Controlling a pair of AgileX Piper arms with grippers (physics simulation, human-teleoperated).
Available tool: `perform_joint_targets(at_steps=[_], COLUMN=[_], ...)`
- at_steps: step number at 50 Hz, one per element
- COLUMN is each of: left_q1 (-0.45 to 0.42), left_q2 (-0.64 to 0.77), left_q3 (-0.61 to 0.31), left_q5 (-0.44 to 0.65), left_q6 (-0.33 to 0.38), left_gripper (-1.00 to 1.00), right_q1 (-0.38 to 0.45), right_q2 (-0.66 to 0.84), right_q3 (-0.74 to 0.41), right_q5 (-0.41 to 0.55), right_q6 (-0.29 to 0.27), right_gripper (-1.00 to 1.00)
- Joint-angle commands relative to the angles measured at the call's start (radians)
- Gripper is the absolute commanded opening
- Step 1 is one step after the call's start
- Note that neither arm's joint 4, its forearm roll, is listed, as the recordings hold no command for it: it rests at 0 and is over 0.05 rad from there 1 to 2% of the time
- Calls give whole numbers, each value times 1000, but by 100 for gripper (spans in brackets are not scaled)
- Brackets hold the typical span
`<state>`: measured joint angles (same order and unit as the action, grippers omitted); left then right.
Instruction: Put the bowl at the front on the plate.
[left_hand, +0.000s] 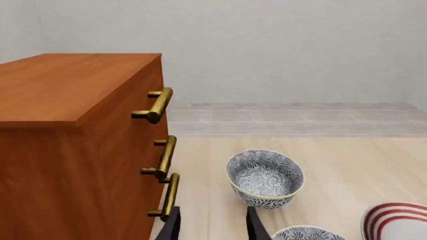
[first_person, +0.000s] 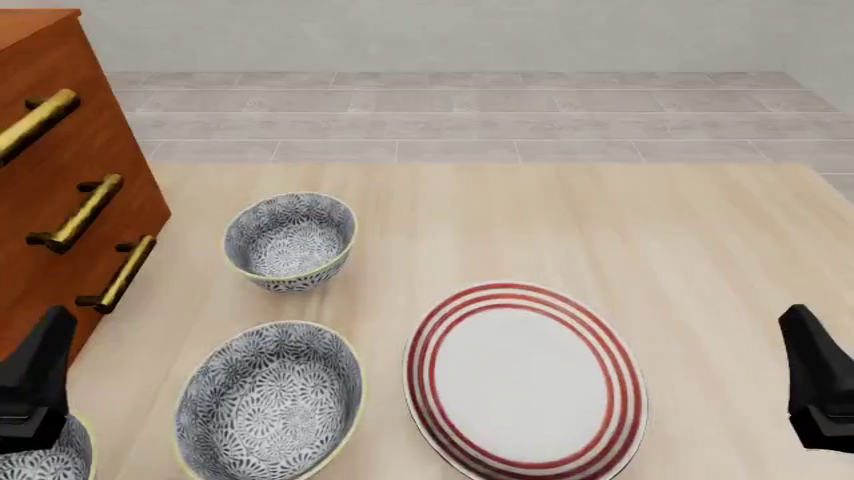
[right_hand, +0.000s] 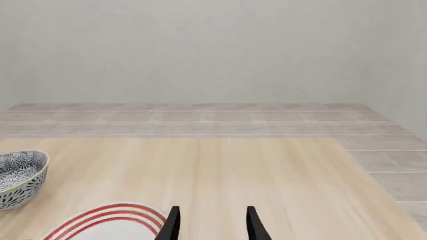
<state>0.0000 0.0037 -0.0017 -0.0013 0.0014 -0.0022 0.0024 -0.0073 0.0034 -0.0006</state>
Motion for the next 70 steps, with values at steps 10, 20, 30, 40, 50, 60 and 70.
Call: perform_joint_targets(at_steps=[10,20,30,40,50,60,70], left_q1=[-20,-84,-97,-106,-174,-251,-248], left_q2=[-1,43,192,187,238,338,370], left_q3=[-60,-269,-381,-482,-591,-664,-735], left_q5=[56,255,405,609,788,875,994], left_q6=[40,56,42,42,12,36,51], left_gripper=[100,100,100,100,100,100,100], right_q1=[4,10,9,9,11,12,13], right_q2=[3,6,13,16,13,10,18], right_q3=[3,3,4,4,3,3,3], right_q5=[-1,-5,-9,-13,-9,-6,-14], right_q6=[-8,-37,-20,-15,-13,-12,-5], right_gripper=[100,100,100,100,100,100,100])
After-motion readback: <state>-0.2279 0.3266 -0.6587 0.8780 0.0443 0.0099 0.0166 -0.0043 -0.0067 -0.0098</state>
